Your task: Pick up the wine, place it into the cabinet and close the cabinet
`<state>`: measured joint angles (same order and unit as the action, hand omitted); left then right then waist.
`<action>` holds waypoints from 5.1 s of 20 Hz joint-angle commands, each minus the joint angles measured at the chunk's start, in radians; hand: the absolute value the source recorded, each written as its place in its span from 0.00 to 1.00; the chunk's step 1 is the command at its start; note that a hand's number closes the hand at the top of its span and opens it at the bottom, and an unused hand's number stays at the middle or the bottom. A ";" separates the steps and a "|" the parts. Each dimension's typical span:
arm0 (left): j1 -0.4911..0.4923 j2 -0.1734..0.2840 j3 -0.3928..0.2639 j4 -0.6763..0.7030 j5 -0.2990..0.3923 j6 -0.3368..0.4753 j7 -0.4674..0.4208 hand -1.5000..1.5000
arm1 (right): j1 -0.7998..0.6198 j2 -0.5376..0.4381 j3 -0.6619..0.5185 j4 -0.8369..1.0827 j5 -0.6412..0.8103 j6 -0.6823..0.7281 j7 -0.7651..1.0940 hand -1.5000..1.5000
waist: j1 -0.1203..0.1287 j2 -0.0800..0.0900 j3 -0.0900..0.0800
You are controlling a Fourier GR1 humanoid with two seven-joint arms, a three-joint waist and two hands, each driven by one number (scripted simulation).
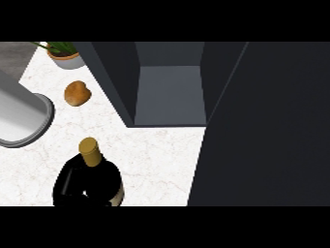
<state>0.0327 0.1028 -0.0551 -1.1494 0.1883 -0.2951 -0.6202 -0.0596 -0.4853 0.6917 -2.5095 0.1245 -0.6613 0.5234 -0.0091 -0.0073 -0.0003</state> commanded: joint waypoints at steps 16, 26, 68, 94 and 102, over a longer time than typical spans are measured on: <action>0.010 -0.103 -0.193 -0.319 -0.064 0.272 0.223 1.00 | 0.074 -0.047 0.063 -0.210 0.086 -0.027 0.033 0.00 | -0.006 0.001 -0.001; -0.219 -0.103 -0.237 -0.216 -0.061 0.529 0.304 1.00 | 0.128 -0.075 0.047 -0.177 0.026 -0.019 -0.053 0.00 | -0.012 0.004 0.000; -0.993 -0.103 -0.195 0.755 0.192 0.675 0.202 1.00 | 0.285 -0.132 0.008 -0.168 -0.123 0.038 -0.314 0.00 | -0.071 0.020 0.000; -1.159 -0.025 -0.113 1.058 0.198 0.743 0.060 0.00 | 0.298 -0.127 0.021 -0.100 -0.168 0.104 -0.419 0.00 | -0.106 0.044 -0.001; -1.201 -0.043 -0.084 1.071 0.215 0.809 0.051 0.00 | 0.298 -0.127 0.041 -0.139 -0.156 0.111 -0.423 0.00 | -0.124 0.047 -0.004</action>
<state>-1.1515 0.0595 -0.1545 -0.0798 0.3940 0.4944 -0.5591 0.2138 -0.5954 0.7171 -2.4925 0.0027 -0.5566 0.0402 -0.1329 0.0382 -0.0021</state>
